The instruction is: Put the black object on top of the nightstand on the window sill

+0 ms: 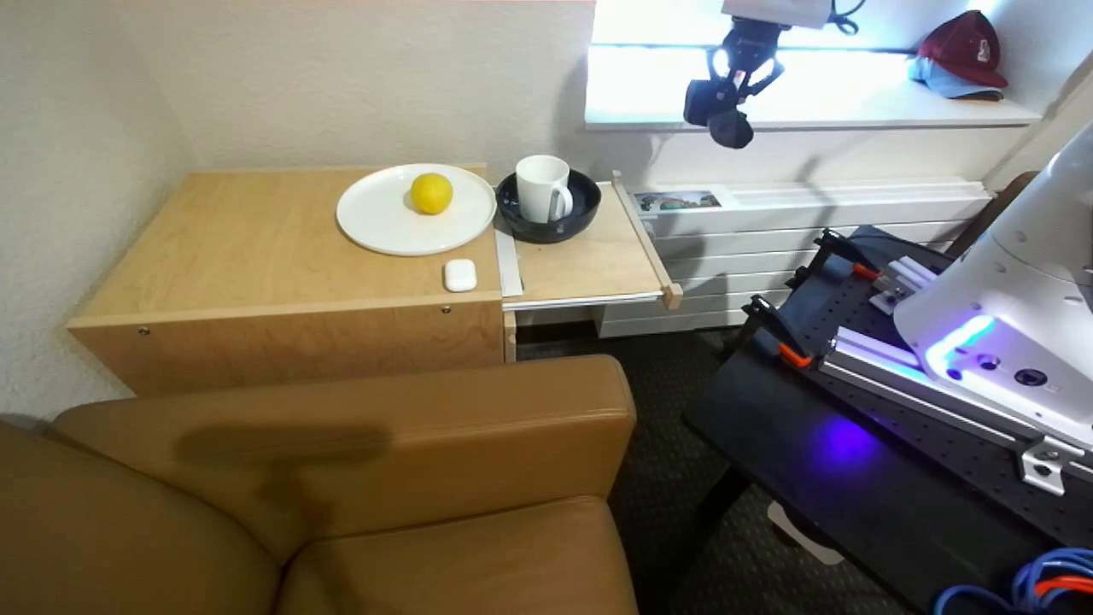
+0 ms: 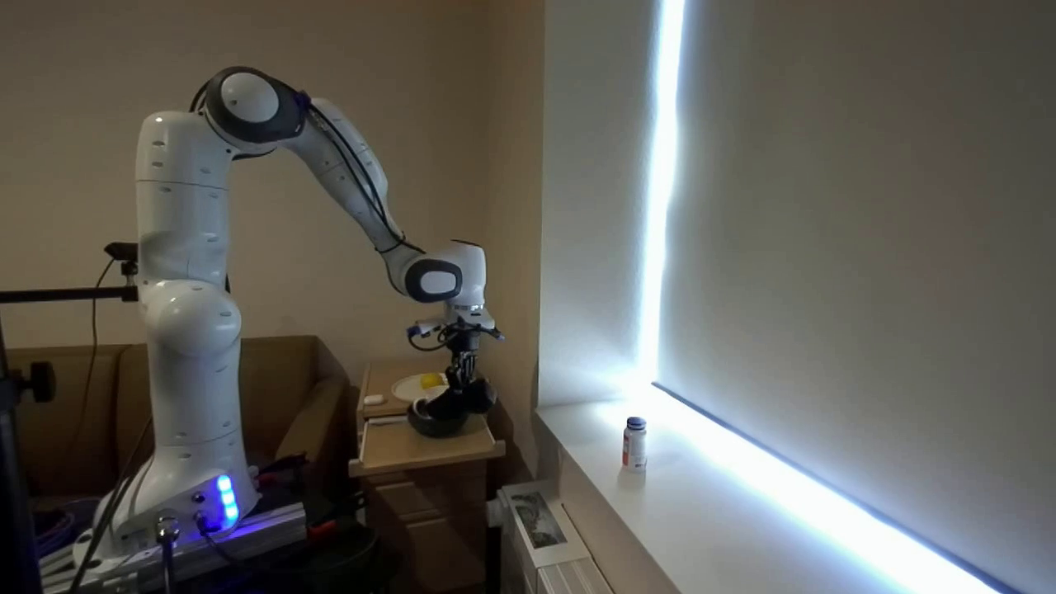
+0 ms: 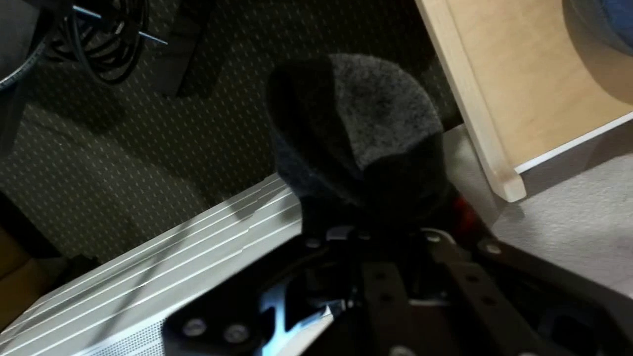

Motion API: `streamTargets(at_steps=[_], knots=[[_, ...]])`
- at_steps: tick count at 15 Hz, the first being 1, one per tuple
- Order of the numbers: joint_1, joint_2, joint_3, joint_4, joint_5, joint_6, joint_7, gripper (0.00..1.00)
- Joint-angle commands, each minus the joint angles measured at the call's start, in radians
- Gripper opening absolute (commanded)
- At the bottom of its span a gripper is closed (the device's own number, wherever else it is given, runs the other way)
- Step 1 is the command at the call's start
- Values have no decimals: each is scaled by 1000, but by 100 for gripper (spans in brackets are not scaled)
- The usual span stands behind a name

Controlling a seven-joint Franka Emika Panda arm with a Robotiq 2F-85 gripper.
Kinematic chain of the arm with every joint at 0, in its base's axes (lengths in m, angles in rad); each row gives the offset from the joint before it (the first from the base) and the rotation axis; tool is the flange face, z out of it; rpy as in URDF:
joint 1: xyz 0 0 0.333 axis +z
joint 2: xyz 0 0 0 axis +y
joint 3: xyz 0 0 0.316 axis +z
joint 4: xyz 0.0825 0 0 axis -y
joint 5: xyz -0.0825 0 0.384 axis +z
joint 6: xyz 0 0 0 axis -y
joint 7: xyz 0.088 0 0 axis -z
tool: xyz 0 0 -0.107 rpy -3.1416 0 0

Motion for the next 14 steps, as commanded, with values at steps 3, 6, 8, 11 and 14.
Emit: streamTargets(at_steps=[3, 6, 8, 11, 14], knots=[[-4, 160, -17, 146, -67, 30, 176, 3], [-37, 251, -26, 333, 109, -74, 179, 3], [-55, 333, -32, 464, 200, -125, 204, 3], [-45, 323, -42, 461, 222, -108, 216, 13], [-56, 402, -38, 570, 260, -141, 250, 3]])
